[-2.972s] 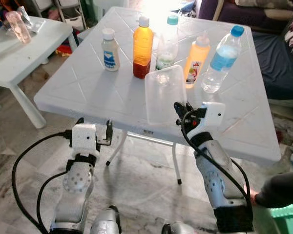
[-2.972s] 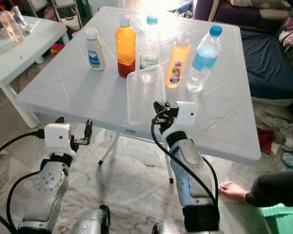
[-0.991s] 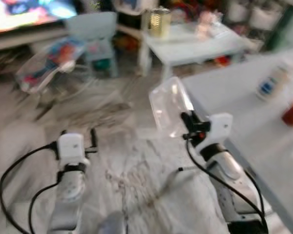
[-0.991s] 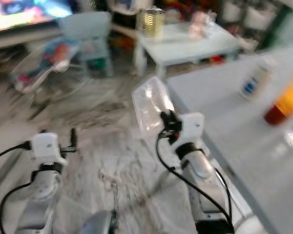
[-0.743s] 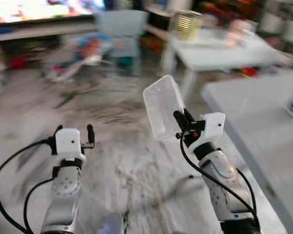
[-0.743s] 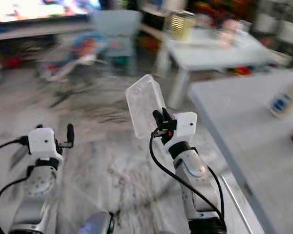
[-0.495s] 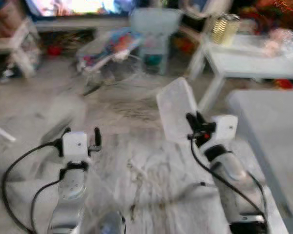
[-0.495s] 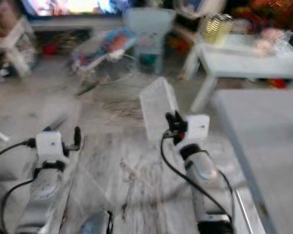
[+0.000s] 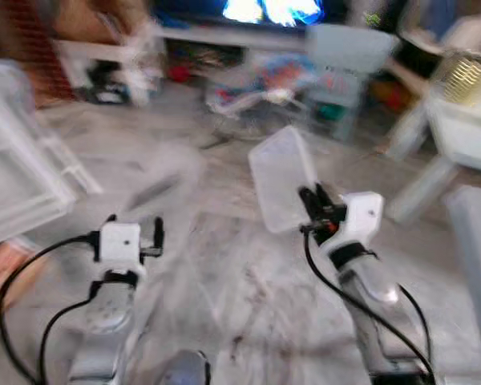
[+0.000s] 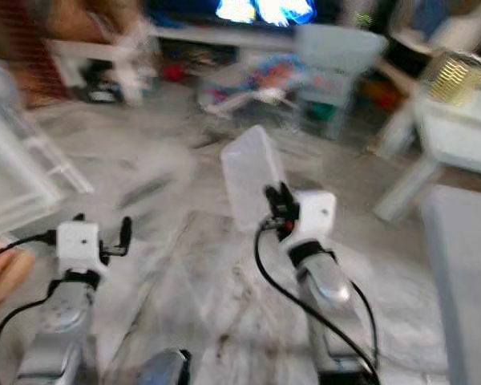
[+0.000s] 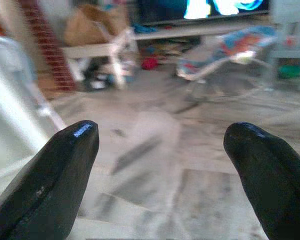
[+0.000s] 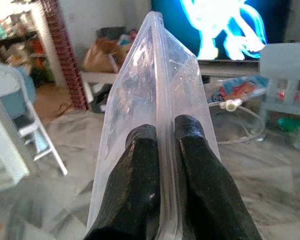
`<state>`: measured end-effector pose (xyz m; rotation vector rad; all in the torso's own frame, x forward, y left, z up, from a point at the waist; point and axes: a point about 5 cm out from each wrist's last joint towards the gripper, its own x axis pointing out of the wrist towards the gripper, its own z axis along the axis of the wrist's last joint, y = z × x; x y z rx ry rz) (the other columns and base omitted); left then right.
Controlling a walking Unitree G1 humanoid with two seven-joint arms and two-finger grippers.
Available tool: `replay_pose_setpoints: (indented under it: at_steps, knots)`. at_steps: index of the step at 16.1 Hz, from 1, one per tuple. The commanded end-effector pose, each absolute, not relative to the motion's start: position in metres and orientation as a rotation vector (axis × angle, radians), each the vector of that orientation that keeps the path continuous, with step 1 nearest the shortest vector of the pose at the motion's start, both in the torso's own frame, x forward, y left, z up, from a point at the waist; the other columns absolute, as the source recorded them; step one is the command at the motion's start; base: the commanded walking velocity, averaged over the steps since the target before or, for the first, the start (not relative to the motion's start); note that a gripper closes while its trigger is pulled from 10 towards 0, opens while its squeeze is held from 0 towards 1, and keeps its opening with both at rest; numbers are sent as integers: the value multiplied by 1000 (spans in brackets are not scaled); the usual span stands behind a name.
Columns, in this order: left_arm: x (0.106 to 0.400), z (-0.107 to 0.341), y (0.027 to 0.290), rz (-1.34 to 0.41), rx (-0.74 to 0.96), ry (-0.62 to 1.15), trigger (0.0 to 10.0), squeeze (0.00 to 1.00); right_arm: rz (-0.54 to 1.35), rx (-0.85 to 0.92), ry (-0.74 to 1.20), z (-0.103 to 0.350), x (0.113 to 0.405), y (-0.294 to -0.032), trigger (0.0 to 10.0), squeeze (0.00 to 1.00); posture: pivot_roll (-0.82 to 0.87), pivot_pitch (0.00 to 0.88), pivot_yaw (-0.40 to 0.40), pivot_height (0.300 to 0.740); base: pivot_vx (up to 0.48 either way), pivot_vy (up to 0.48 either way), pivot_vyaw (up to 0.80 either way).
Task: Restocking fridge
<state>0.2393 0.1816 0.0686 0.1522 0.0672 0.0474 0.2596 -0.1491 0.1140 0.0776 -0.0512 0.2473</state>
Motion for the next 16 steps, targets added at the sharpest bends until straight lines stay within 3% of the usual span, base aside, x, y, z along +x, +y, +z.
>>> replay_pose_setpoints:
  at_steps: [1, 4, 8, 10, 16]
  knots:
    - [232, 62, 184, 37, 151, 102, 10000, 0, 196, 49, -58, 114, 255, -163, 10000, 0, 86, 70, 2, 740, 0, 0, 800]
    - [214, 51, 195, 35, 175, 150, 10000, 0, 142, 25, -1, 100, 240, -181, 10000, 0, 83, 74, -7, 740, 0, 0, 800]
    - [219, 53, 189, 20, 157, 140, 10000, 0, 131, 20, 3, 97, 244, -183, 10000, 0, 86, 67, -2, 740, 0, 0, 800]
    - [227, 60, 173, -106, 184, 102, 10000, 0, 30, 5, -15, 99, 249, -190, 10000, 0, 77, 77, 19, 740, 0, 0, 0]
    - [234, 64, 174, -39, 151, 72, 10000, 0, 38, -33, 8, 101, 262, -187, 10000, 0, 88, 91, -10, 740, 0, 0, 0]
